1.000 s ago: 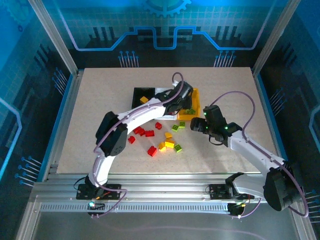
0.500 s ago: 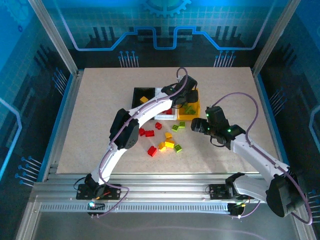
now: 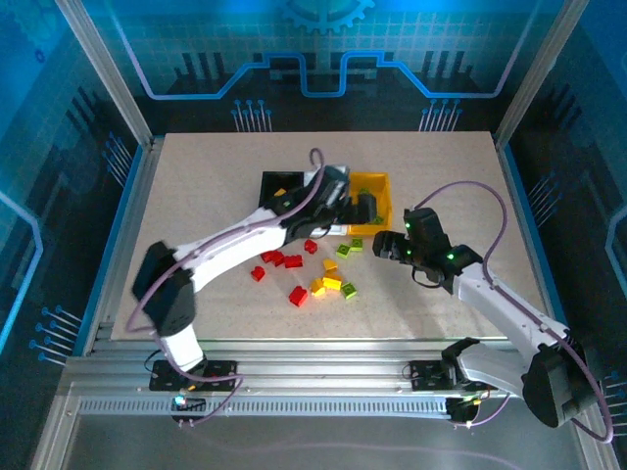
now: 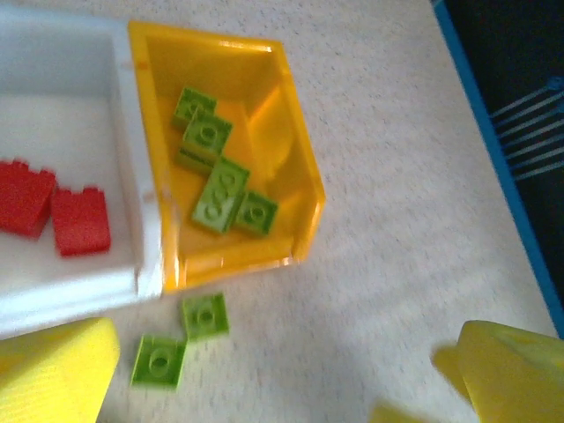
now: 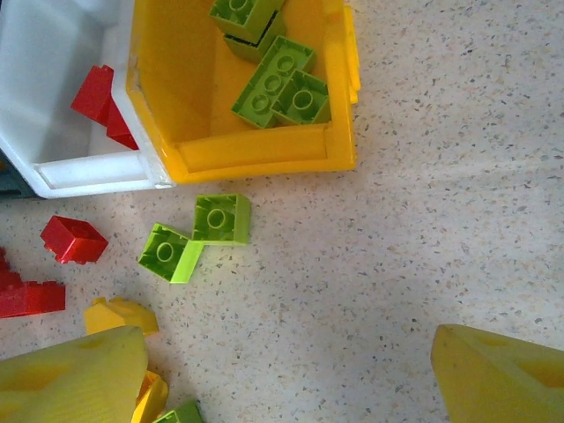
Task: Sort the legos into containers by color
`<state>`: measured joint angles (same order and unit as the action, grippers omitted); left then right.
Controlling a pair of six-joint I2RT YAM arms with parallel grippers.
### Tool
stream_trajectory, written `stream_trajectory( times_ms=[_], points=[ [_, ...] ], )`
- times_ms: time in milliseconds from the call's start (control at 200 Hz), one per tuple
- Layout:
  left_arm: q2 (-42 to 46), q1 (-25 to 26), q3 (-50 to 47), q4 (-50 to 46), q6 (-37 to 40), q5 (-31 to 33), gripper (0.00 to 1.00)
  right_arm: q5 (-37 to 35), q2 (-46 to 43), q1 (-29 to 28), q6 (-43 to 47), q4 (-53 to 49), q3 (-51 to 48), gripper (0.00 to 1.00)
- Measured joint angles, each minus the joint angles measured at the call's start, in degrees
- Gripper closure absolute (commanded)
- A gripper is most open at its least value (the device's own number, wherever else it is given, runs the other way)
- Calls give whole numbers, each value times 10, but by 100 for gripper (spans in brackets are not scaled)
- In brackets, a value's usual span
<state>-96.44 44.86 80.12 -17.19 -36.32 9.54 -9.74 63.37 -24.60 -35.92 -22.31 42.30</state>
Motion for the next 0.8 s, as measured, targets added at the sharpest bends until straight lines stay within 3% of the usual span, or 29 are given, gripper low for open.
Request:
stream_trajectory(
  times_ms=[155, 355, 585, 800],
  points=[
    [107, 15, -161, 3, -14, -9, 13, 10, 18, 0, 0, 9, 0, 15],
    [143, 33, -282, -74, -11, -9, 20, 15, 42, -1, 0, 18, 0, 15],
    [136, 65, -318, -122, -10, -8, 32, 15, 46, -1, 0, 28, 0, 15],
    [76, 67, -317, -117, -9, 12, 42, 14, 46, -1, 0, 29, 0, 15]
  ],
)
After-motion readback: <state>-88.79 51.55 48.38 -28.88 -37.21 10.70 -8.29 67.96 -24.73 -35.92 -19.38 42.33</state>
